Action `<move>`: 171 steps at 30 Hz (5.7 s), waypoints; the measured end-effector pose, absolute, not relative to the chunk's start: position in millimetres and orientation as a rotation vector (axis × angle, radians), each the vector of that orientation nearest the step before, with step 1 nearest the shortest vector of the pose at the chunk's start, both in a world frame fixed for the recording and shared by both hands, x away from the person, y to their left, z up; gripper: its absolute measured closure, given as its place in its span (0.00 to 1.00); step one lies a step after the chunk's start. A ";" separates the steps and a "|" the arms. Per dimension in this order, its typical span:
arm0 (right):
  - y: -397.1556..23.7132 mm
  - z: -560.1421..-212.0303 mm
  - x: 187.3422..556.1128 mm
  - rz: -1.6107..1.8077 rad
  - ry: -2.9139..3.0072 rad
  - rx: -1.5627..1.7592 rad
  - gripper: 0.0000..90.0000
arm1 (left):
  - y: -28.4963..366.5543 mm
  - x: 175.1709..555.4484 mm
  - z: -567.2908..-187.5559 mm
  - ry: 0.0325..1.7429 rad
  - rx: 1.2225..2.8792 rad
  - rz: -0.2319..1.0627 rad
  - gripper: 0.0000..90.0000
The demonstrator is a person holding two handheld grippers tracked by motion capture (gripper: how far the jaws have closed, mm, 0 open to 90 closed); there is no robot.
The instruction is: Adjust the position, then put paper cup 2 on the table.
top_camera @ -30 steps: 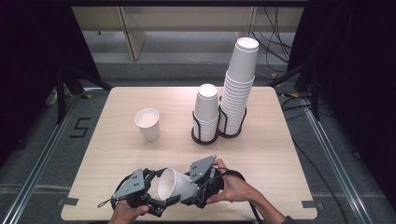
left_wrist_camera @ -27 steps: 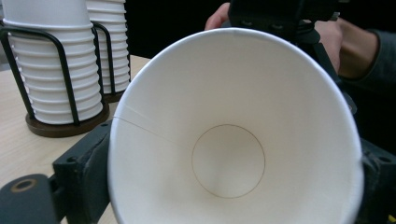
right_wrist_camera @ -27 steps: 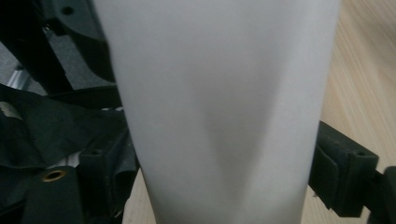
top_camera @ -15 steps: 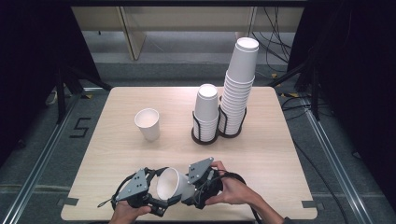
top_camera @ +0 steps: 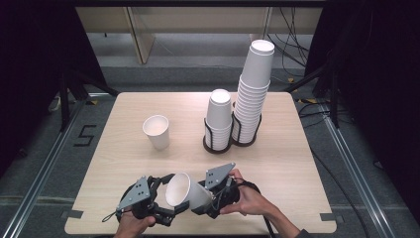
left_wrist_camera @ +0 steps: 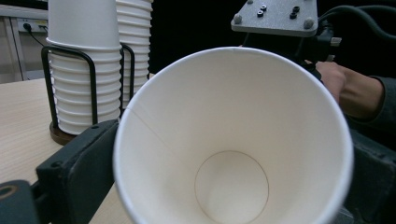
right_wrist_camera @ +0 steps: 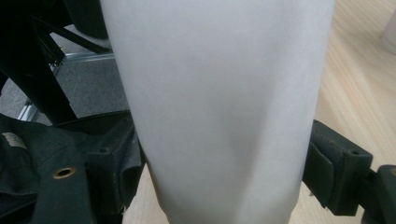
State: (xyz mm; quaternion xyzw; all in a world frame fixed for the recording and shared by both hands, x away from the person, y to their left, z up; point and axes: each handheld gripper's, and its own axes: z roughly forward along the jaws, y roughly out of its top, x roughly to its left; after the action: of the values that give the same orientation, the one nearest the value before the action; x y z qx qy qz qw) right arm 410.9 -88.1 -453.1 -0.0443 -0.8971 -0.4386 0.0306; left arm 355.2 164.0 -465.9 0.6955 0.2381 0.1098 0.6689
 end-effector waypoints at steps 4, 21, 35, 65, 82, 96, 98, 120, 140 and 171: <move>-94.4 -449.2 414.5 -1.390 -2.757 -0.174 0.25 | 164.7 356.2 -469.3 0.552 1.568 0.233 0.04; -78.9 -456.1 407.1 -1.415 -2.691 -0.167 0.25 | 155.3 351.5 -469.4 0.541 1.546 0.231 0.12; -93.8 -464.8 414.1 -1.313 -2.798 -0.304 0.18 | 171.7 357.7 -463.6 0.641 1.567 0.378 0.14; -152.1 -473.7 409.1 -1.310 -2.885 -0.557 0.20 | 206.9 378.2 -472.3 0.935 1.644 0.644 0.14; -164.5 -479.4 398.8 -1.318 -2.892 -0.586 0.18 | 216.1 381.3 -473.1 0.974 1.635 0.672 0.14; -170.9 -481.0 396.2 -1.343 -2.888 -0.632 0.18 | 229.0 387.1 -475.4 1.025 1.603 0.706 0.14; -171.7 -481.5 396.3 -1.346 -2.892 -0.639 0.18 | 230.3 387.3 -475.1 1.033 1.607 0.709 0.14; -177.0 -481.4 395.2 -1.359 -2.895 -0.661 0.18 | 247.5 401.9 -477.2 1.102 1.584 0.800 0.14; -177.6 -481.7 395.8 -1.353 -2.882 -0.671 0.18 | 258.9 426.7 -466.8 1.164 1.562 0.829 0.14; -175.9 -484.3 396.3 -1.334 -2.887 -0.666 0.18 | 276.6 512.4 -468.6 1.321 1.646 0.926 0.14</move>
State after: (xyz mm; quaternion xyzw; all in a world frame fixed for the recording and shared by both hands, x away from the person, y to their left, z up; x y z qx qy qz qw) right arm 396.3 -175.9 -484.3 -0.2046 -0.8872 -0.4099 -0.0540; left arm 512.4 276.6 -468.6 0.6526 0.5237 0.3670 0.4065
